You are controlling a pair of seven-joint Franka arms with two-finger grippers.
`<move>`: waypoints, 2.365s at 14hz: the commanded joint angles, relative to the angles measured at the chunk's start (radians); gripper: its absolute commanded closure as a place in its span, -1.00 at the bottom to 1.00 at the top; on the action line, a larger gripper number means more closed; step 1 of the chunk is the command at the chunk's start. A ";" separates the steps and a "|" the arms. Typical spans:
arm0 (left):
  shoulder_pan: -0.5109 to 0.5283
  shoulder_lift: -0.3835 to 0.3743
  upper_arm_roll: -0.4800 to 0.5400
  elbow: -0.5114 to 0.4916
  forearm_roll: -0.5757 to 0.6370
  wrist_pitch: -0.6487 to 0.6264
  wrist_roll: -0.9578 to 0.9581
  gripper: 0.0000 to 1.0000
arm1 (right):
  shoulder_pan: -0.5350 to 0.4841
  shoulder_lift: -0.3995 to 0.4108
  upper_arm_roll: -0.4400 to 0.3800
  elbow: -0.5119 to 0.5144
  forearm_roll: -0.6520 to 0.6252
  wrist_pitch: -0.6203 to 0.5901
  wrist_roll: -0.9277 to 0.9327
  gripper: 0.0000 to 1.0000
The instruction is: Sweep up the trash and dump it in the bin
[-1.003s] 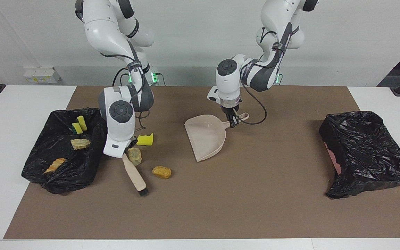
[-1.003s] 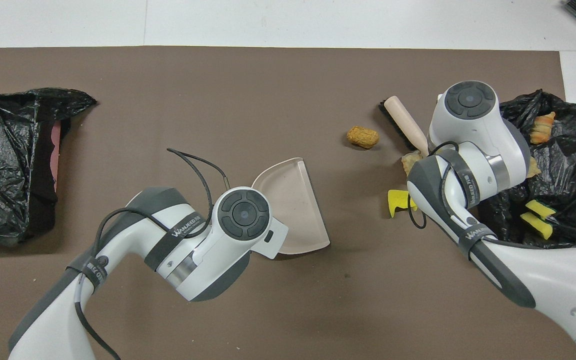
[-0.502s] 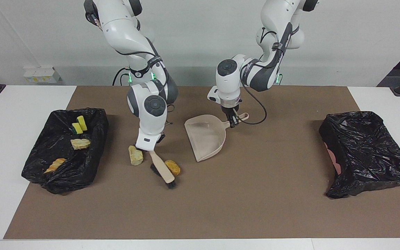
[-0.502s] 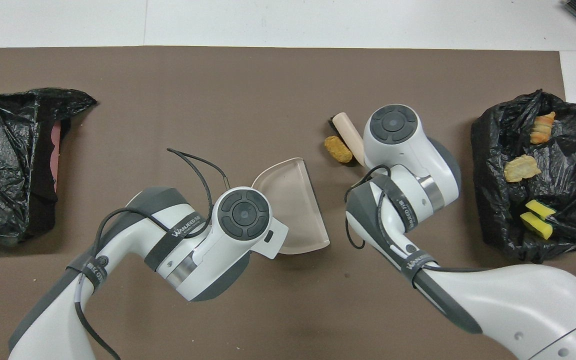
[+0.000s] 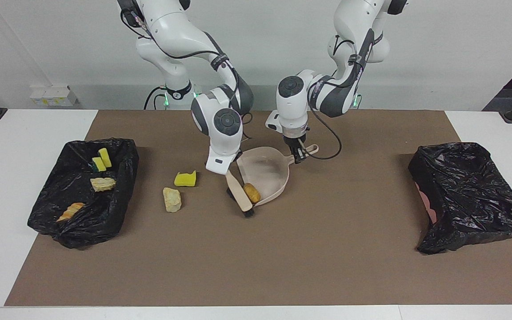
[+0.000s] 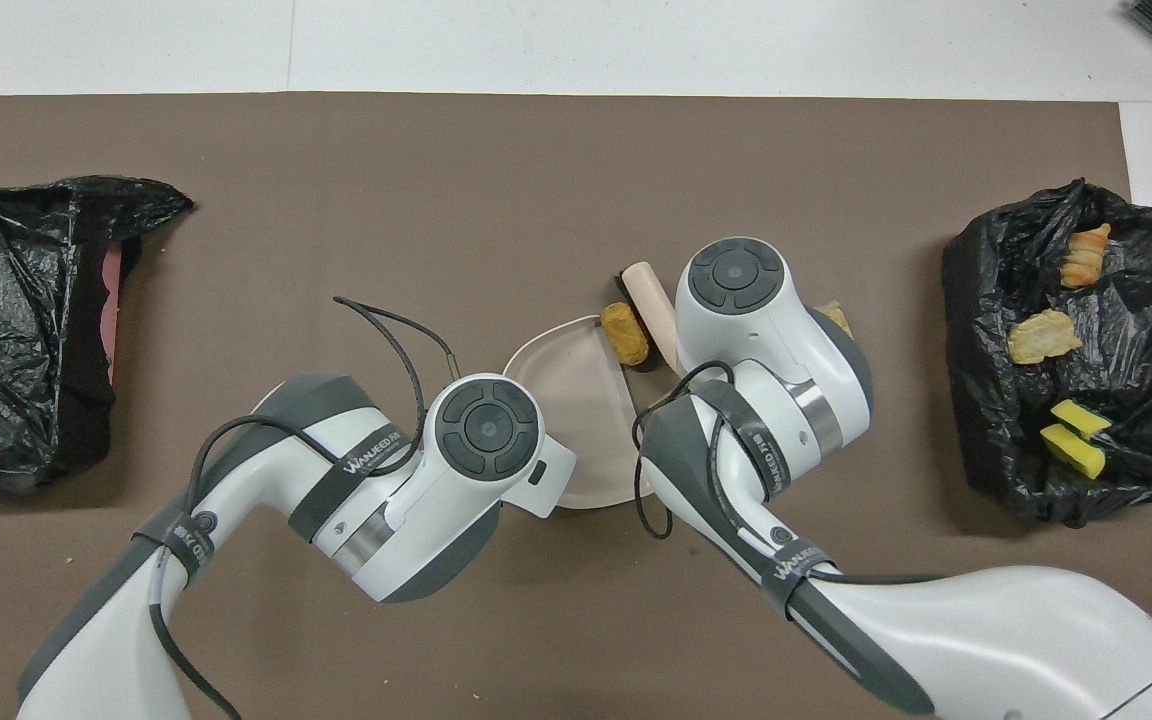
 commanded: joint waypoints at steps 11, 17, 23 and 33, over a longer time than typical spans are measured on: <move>-0.001 -0.034 0.007 -0.037 -0.002 0.000 0.015 1.00 | -0.253 -0.159 -0.003 -0.013 -0.075 -0.241 0.312 1.00; -0.003 -0.034 0.007 -0.042 0.000 0.006 0.015 1.00 | -0.428 -0.300 -0.002 -0.305 -0.201 -0.076 0.211 1.00; -0.004 -0.035 0.007 -0.043 -0.002 0.003 0.015 1.00 | -0.352 -0.310 0.004 -0.395 -0.140 0.047 0.176 1.00; -0.001 -0.037 0.007 -0.051 -0.002 0.003 0.015 1.00 | -0.043 -0.178 0.009 -0.283 0.059 0.179 0.129 1.00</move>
